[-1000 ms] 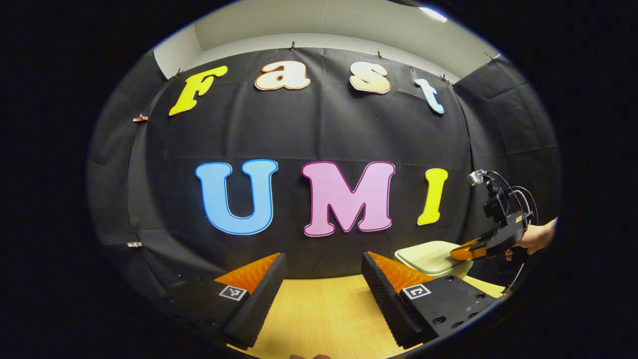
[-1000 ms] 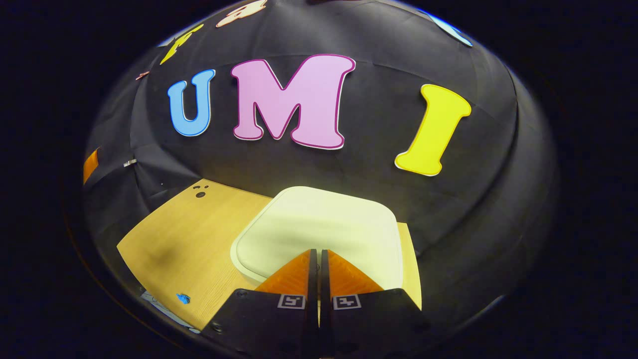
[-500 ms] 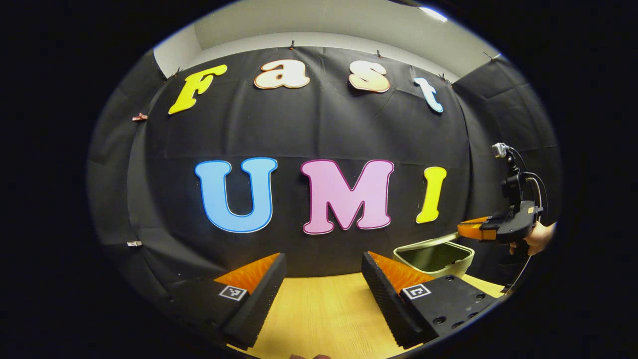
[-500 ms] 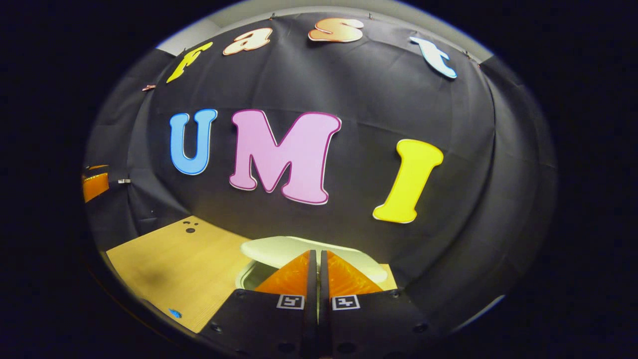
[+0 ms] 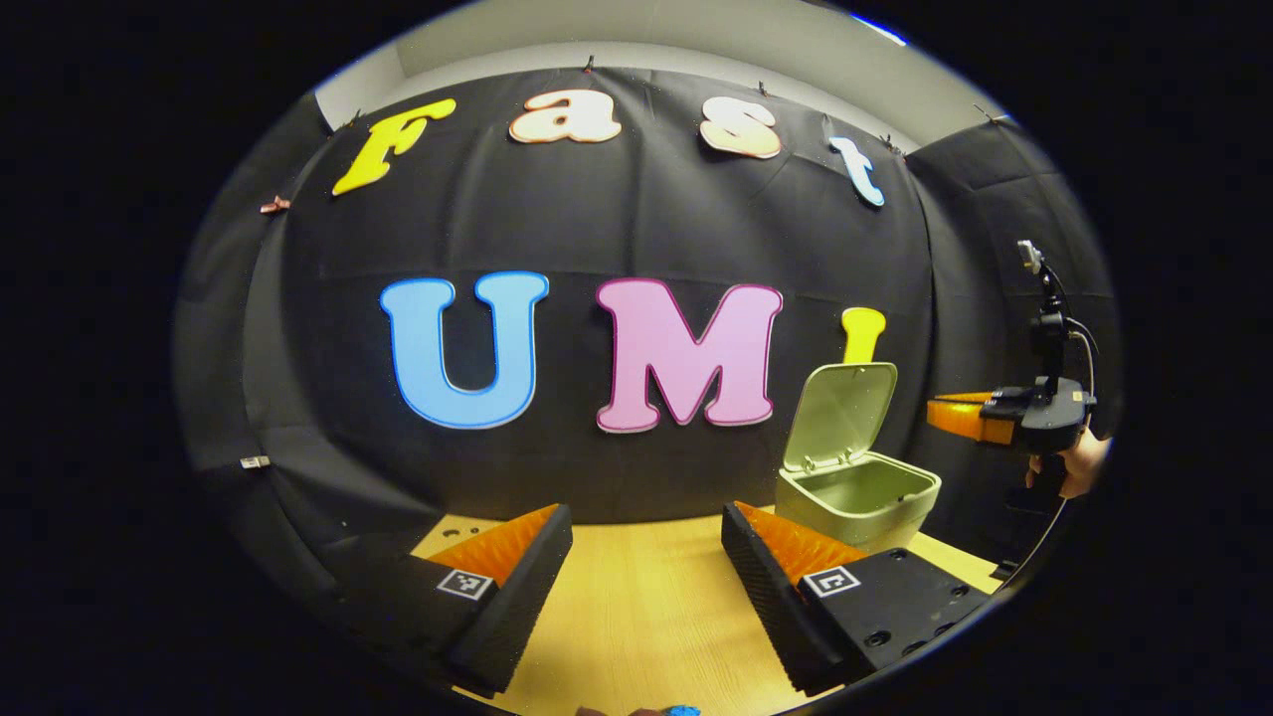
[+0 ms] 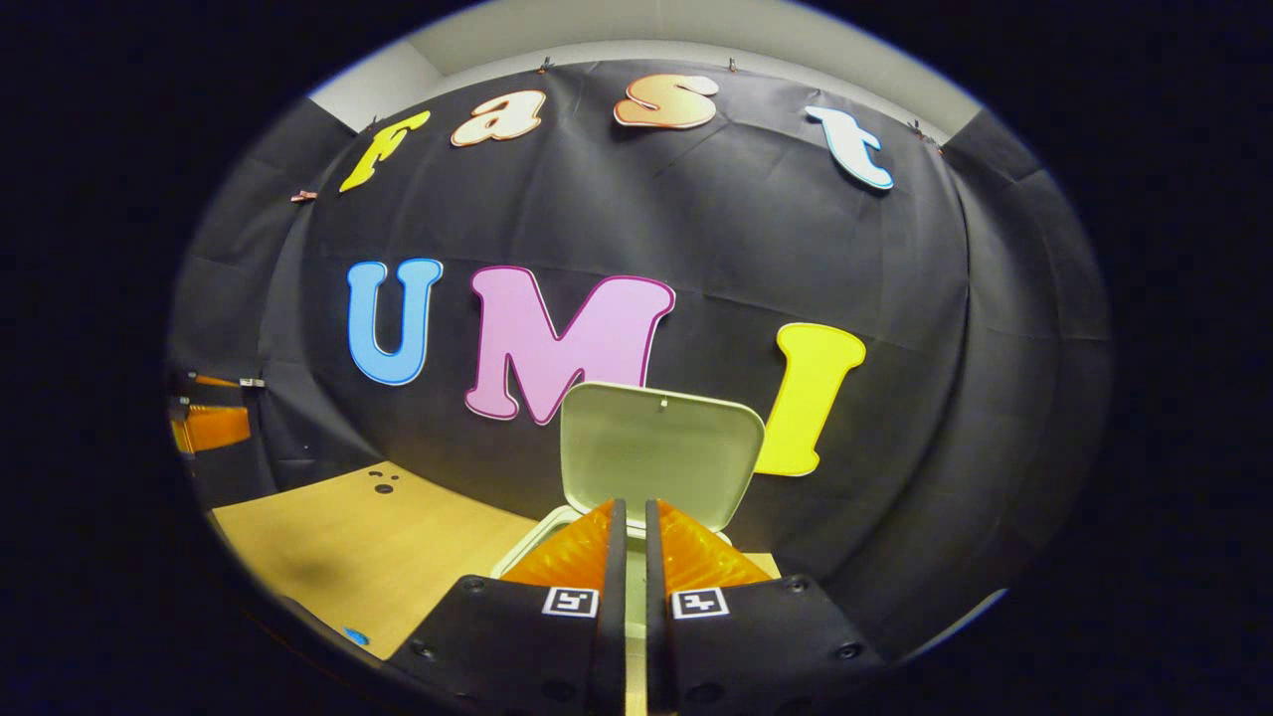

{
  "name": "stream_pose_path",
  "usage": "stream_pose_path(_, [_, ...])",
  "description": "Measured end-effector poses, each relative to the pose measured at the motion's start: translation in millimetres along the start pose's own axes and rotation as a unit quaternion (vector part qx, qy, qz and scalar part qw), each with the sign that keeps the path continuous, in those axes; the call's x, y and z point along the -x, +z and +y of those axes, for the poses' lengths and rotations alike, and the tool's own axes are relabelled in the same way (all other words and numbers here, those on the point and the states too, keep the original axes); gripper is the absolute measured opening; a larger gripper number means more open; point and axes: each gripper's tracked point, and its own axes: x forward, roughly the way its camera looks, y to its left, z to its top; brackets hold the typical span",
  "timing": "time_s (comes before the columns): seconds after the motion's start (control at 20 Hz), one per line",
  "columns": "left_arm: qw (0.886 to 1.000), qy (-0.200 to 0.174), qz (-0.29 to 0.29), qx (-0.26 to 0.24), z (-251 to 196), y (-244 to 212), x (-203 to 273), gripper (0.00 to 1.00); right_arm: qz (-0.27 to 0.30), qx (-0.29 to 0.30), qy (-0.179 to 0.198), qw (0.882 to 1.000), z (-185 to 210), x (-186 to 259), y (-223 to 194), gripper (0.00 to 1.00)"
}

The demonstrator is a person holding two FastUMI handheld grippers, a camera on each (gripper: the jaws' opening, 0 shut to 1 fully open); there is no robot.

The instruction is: Press the lid of the desktop garbage bin to open it, pick up the crumpled paper on the desktop and throw it into the bin, then pick up the pop can on the desktop and drop it into the bin, and finally close the garbage bin lid.

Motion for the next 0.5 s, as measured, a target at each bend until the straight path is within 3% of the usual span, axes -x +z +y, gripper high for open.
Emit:
stream_pose_path(0.15, [0.999, -0.023, 0.047, -0.001, -2.9, -44.3, 1.8, 0.97, 0.003, -0.005, 0.008, 1.000, 9.2, 14.0, -3.1, 0.29])
stream_pose_path(0.4, [0.988, -0.058, 0.135, -0.040, -14.0, -135.9, 11.8, 0.98, 0.007, -0.011, 0.028, 1.000, 22.4, 36.9, -5.0, 0.41])
stream_pose_path(0.5, [0.982, -0.074, 0.167, -0.049, -21.8, -169.4, 16.1, 0.98, 0.009, -0.007, 0.028, 1.000, 22.3, 43.8, -3.9, 0.53])
